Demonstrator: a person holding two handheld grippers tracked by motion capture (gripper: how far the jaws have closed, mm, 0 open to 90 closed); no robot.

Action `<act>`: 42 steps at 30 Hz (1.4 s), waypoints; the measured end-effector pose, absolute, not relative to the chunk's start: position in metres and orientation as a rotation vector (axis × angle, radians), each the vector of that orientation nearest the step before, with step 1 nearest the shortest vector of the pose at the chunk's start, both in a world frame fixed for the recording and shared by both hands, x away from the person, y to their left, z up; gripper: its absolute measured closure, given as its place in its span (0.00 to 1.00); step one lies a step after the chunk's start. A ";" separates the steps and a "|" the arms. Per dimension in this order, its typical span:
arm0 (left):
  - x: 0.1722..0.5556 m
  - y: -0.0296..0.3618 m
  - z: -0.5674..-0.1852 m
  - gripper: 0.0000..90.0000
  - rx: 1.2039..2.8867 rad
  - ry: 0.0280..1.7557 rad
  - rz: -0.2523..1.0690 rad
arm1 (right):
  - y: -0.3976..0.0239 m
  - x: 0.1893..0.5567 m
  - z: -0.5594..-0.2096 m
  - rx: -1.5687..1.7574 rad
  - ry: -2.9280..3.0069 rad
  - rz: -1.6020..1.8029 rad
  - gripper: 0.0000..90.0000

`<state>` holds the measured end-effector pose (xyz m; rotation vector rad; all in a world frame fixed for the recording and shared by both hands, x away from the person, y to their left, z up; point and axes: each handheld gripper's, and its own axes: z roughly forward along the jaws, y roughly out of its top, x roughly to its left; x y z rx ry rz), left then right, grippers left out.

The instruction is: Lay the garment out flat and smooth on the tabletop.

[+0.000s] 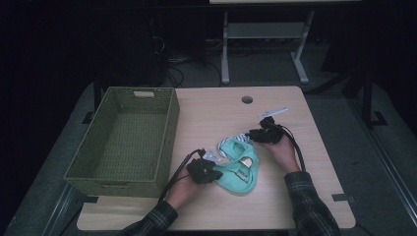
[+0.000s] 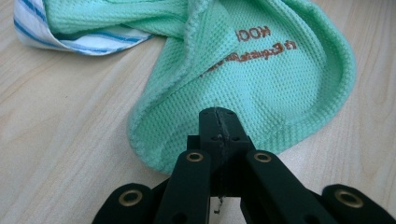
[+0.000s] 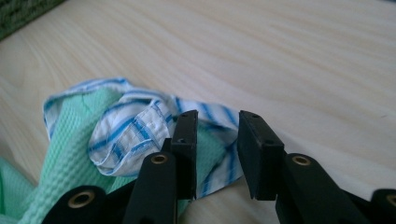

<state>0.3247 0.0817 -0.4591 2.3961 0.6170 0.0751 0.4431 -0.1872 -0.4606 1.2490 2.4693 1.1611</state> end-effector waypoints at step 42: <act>0.324 0.081 -0.459 1.00 2.397 0.617 0.087 | -0.249 0.426 -0.450 1.345 2.312 1.019 0.99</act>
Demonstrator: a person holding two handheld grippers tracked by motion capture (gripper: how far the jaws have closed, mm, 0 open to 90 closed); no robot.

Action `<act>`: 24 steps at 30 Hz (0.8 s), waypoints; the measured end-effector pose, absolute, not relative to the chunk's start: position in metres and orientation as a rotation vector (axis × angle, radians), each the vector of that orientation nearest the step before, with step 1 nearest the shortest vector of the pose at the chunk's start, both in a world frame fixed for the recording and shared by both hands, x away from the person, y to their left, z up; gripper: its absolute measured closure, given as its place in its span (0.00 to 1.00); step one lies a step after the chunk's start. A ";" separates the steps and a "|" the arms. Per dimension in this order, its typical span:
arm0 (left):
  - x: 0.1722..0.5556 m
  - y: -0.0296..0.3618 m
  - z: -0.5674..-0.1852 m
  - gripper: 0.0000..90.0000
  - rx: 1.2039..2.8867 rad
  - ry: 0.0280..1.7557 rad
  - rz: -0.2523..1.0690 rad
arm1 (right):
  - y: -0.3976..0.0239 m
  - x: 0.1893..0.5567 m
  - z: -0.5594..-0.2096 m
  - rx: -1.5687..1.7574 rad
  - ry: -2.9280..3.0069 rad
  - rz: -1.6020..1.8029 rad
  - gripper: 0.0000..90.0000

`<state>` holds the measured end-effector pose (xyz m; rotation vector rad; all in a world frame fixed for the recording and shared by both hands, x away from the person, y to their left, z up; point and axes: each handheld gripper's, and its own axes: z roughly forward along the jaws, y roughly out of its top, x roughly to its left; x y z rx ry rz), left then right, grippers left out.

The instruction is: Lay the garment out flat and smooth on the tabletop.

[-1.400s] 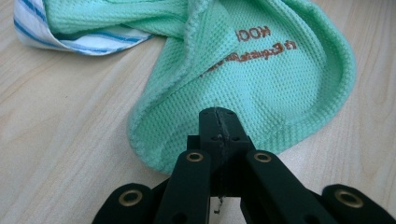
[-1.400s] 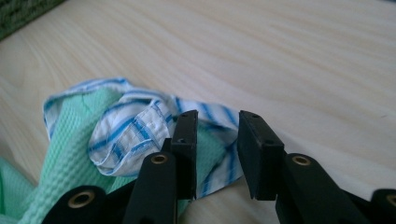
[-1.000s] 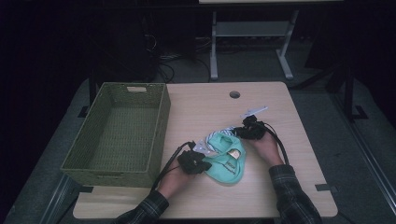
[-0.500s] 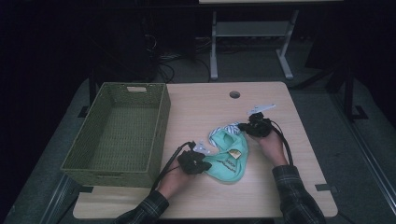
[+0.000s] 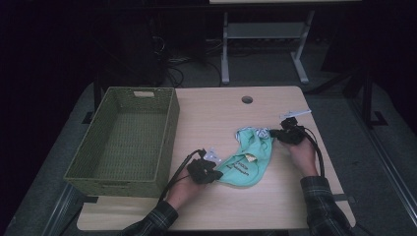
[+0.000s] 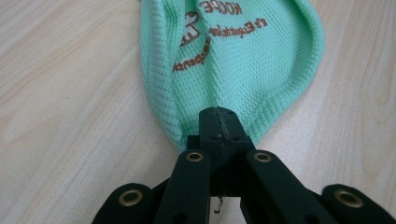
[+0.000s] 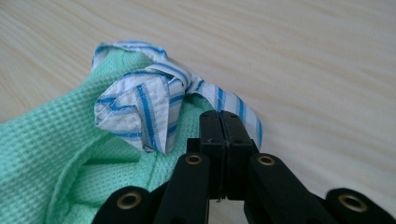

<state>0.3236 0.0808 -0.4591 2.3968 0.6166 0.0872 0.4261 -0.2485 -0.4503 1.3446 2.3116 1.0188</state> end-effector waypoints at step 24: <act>0.324 0.080 -0.459 1.00 2.389 0.623 0.091 | -0.205 0.423 -0.403 1.185 2.384 1.197 0.83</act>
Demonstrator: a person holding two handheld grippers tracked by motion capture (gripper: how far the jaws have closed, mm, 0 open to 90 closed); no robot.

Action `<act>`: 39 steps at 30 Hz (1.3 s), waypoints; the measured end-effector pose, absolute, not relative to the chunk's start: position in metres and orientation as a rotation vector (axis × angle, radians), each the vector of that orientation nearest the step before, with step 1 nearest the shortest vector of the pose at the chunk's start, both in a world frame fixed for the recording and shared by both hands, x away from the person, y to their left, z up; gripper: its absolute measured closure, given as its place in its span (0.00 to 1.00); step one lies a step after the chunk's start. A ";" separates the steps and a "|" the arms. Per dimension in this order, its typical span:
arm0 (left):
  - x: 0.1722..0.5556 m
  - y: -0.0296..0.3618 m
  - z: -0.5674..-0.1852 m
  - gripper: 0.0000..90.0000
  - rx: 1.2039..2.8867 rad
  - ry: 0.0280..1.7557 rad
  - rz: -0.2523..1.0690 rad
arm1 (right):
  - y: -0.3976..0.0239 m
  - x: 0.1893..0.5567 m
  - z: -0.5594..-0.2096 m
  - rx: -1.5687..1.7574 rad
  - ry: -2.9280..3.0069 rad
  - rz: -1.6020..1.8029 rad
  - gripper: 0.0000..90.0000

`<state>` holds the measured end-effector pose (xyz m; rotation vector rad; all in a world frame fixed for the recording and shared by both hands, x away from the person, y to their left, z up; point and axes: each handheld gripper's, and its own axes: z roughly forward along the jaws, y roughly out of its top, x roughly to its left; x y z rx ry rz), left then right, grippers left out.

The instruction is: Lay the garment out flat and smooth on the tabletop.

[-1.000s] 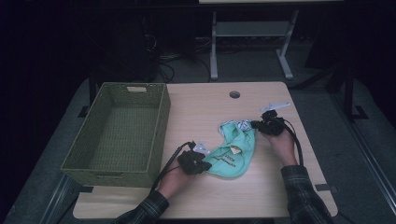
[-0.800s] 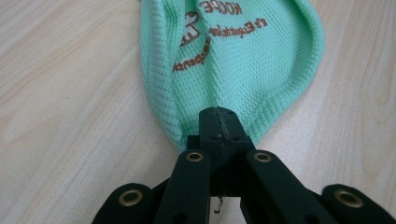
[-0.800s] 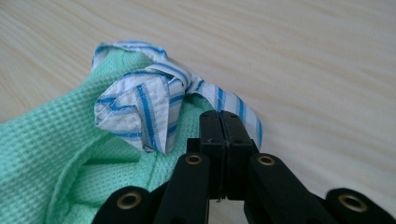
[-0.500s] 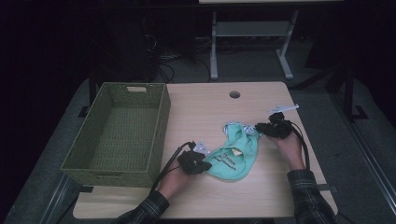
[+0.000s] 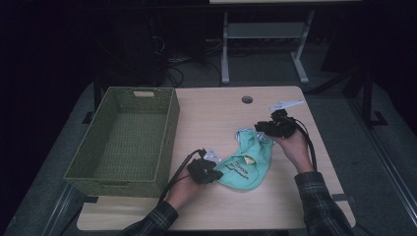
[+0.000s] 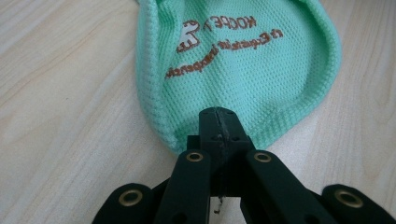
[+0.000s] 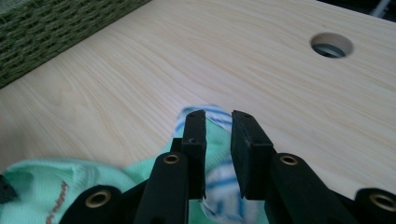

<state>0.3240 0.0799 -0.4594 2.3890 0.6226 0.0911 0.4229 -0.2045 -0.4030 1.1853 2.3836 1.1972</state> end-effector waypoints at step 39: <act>0.324 0.080 -0.459 1.00 2.389 0.629 0.085 | -0.157 0.446 -0.449 1.185 2.432 1.007 0.99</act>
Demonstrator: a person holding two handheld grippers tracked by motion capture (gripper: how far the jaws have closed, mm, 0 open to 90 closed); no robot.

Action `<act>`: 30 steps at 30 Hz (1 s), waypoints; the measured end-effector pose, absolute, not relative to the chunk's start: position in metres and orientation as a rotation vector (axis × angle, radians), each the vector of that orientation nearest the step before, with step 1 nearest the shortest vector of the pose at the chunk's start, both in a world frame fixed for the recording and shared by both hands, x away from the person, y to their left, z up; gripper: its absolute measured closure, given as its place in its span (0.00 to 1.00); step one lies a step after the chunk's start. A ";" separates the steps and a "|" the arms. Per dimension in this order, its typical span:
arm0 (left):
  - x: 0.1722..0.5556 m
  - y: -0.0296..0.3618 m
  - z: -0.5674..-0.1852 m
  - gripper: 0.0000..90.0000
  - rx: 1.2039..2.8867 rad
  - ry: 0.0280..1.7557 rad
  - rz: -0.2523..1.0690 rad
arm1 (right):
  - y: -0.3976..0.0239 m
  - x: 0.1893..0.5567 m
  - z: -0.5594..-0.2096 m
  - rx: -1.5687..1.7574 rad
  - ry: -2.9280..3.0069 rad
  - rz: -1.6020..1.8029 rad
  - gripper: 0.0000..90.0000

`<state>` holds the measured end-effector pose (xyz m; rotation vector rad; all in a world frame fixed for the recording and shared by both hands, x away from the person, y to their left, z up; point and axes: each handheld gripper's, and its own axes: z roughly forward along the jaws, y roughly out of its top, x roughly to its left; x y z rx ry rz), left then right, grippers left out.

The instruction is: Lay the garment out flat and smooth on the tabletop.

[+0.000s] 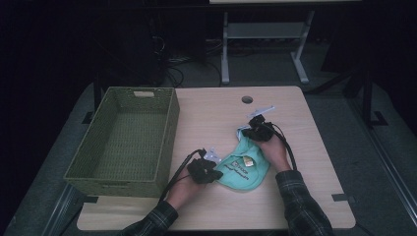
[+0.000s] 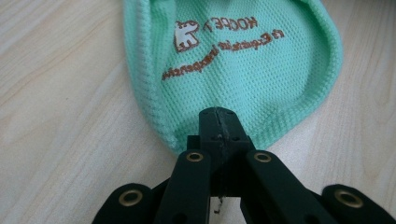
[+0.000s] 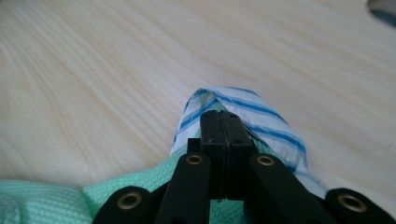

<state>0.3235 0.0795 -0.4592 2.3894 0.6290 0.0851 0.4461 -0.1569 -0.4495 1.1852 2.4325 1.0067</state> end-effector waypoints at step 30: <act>0.328 0.080 -0.458 0.98 2.382 0.629 0.084 | -0.174 0.457 -0.428 1.245 2.351 1.183 0.94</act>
